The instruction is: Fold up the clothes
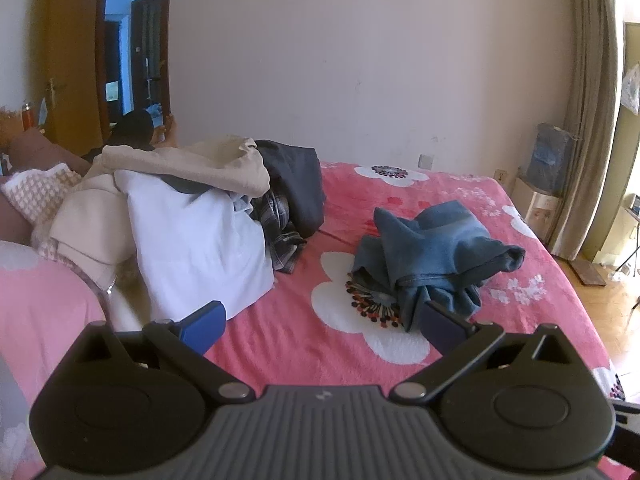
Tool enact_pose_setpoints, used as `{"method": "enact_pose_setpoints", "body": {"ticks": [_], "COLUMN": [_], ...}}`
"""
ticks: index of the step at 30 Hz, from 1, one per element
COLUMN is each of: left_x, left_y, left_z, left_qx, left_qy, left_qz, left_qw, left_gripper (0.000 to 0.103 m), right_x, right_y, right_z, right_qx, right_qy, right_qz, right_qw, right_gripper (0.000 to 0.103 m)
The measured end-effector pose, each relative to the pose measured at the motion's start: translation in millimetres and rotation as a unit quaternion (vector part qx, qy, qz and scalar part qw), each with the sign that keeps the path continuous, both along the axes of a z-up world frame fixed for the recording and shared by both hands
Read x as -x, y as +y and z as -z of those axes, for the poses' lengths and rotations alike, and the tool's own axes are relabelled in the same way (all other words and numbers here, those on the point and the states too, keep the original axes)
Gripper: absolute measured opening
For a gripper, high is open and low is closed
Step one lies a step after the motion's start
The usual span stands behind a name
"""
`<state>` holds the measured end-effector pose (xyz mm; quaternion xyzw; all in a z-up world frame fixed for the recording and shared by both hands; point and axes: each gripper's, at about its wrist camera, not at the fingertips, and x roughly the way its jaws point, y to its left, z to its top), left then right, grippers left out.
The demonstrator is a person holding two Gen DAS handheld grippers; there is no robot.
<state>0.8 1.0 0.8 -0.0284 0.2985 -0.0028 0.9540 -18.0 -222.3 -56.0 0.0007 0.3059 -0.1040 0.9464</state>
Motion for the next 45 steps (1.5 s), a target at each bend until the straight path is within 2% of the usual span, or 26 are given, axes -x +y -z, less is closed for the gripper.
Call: {"method": "enact_pose_setpoints", "body": {"ticks": [5, 7, 9, 18, 29, 37, 45], "left_x": [-5.9, 4.4, 6.7, 9.7, 11.5, 14.3, 14.0], "left_y": [2.4, 1.6, 0.9, -1.0, 9.6, 0.3, -5.7], "left_z": [-2.5, 3.5, 4.0, 6.8, -1.3, -1.5, 0.5], "left_qx": [-0.005, -0.003, -0.003, 0.003, 0.018, -0.011, -0.019], "left_qy": [0.009, -0.011, -0.012, 0.017, 0.027, 0.023, 0.025], "left_qz": [-0.002, 0.001, 0.003, 0.015, 0.005, -0.003, -0.003], "left_qw": [0.9999, 0.9999, 0.9999, 0.9997, 0.9995, 0.9997, 0.9995], "left_gripper": [0.103, 0.103, 0.103, 0.103, 0.103, 0.103, 0.103], "right_x": [0.3, 0.4, 0.5, 0.9, -1.9, -3.2, -3.0], "right_y": [1.0, 1.4, 1.8, 3.5, 12.7, 15.1, 12.7], "right_z": [-3.8, -5.4, -6.9, -13.8, -24.5, -23.1, -21.5], "right_qx": [0.0, 0.001, 0.001, 0.001, 0.006, 0.009, 0.01], "right_qy": [0.002, 0.003, 0.004, 0.008, 0.016, 0.023, 0.023], "right_qz": [-0.001, -0.001, -0.001, -0.002, -0.007, -0.01, -0.006], "right_qw": [1.0, 1.0, 1.0, 1.0, 1.0, 1.0, 1.0], "right_gripper": [0.102, 0.102, 0.102, 0.102, 0.102, 0.102, 0.102]}}
